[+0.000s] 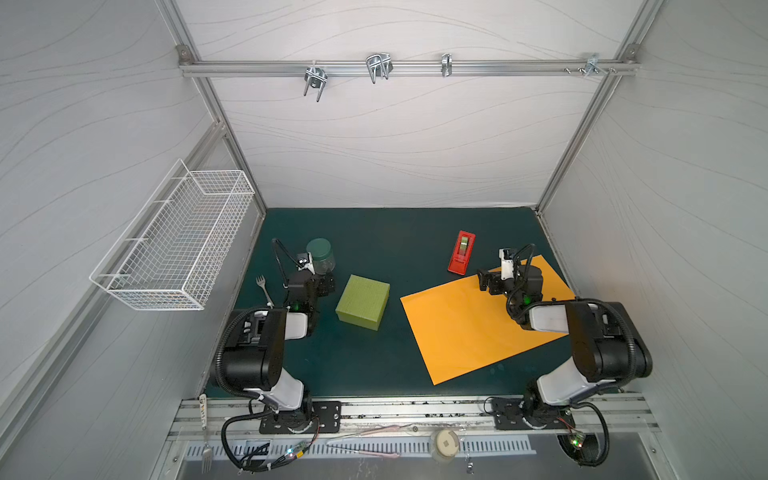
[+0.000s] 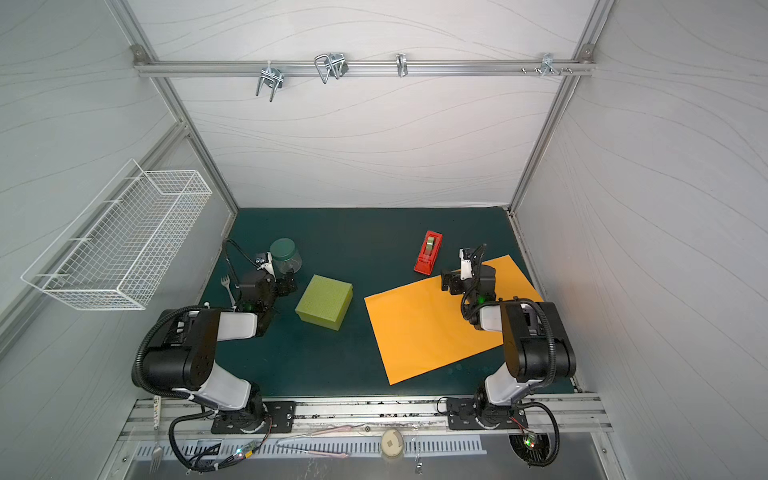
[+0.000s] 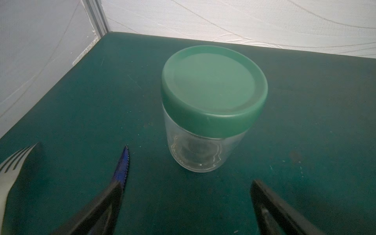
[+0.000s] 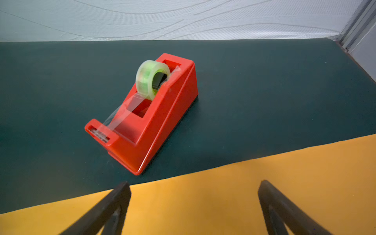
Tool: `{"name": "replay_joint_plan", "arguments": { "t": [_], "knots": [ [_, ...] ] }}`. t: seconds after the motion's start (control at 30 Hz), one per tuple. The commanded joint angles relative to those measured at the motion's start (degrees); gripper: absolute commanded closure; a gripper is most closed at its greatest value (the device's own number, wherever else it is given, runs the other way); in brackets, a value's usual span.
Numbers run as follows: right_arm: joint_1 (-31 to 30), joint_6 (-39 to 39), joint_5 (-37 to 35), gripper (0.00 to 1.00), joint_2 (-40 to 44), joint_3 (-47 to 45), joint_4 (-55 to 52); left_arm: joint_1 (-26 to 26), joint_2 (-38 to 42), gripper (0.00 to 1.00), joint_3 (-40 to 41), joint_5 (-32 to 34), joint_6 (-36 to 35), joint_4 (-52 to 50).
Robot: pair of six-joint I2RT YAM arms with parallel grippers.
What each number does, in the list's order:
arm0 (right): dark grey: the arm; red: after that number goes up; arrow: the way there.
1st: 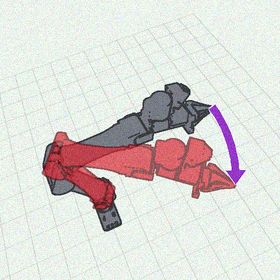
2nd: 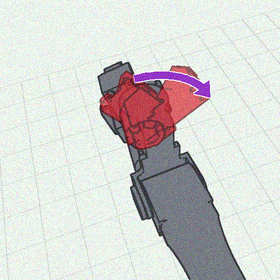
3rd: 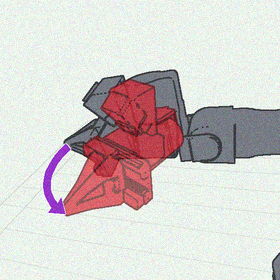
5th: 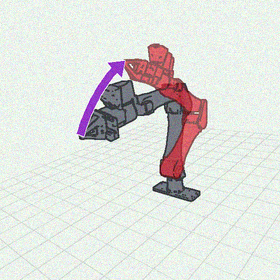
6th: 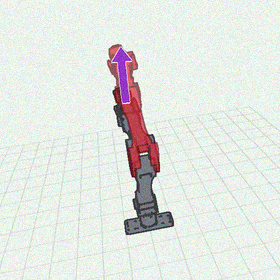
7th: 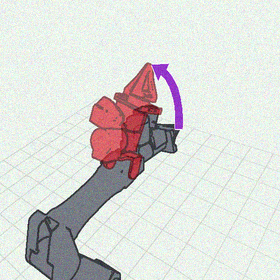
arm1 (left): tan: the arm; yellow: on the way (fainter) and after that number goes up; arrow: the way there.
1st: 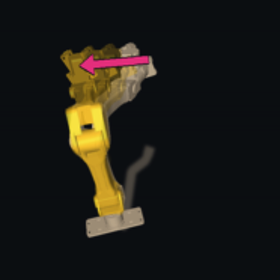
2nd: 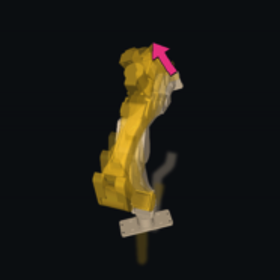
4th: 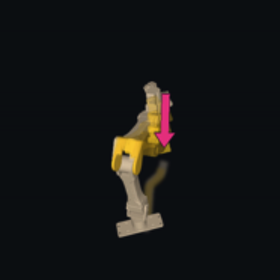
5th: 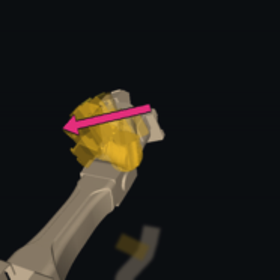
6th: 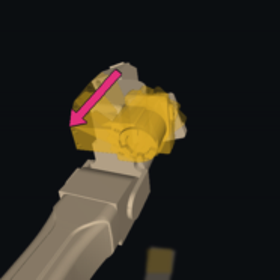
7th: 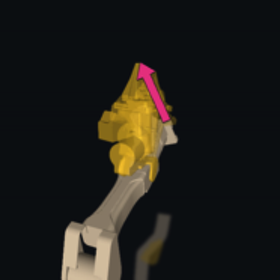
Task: Wrap a gift box in wrapping paper
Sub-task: Move the gift box to the middle-left of the table.
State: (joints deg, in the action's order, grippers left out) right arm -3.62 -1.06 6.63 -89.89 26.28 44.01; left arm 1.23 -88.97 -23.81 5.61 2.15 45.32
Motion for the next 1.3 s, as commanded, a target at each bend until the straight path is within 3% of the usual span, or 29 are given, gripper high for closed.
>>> {"name": "replay_joint_plan", "arguments": {
  "t": [0.0, 0.97, 1.07, 1.27],
  "knots": [
    [0.0, -0.5, 0.1, 0.01, -0.3, 0.3, -0.6, 0.0, -0.1, 0.00, -0.8, 0.6, -0.4, 2.1],
    [0.6, -0.4, 0.6, 0.01, -0.1, 0.3, -0.1, 0.0, 0.0, 0.00, -0.7, 0.6, -0.3, 2.2],
    [2.0, 1.7, -0.3, 0.01, 5.5, 6.7, -15.1, 0.0, 1.8, 0.00, -1.4, 0.9, -0.1, 0.1],
    [2.5, -0.8, 2.1, 0.01, 16.3, 17.2, -40.0, 3.1, 11.4, 0.00, -7.6, -6.1, 1.5, -20.1]
  ]
}}
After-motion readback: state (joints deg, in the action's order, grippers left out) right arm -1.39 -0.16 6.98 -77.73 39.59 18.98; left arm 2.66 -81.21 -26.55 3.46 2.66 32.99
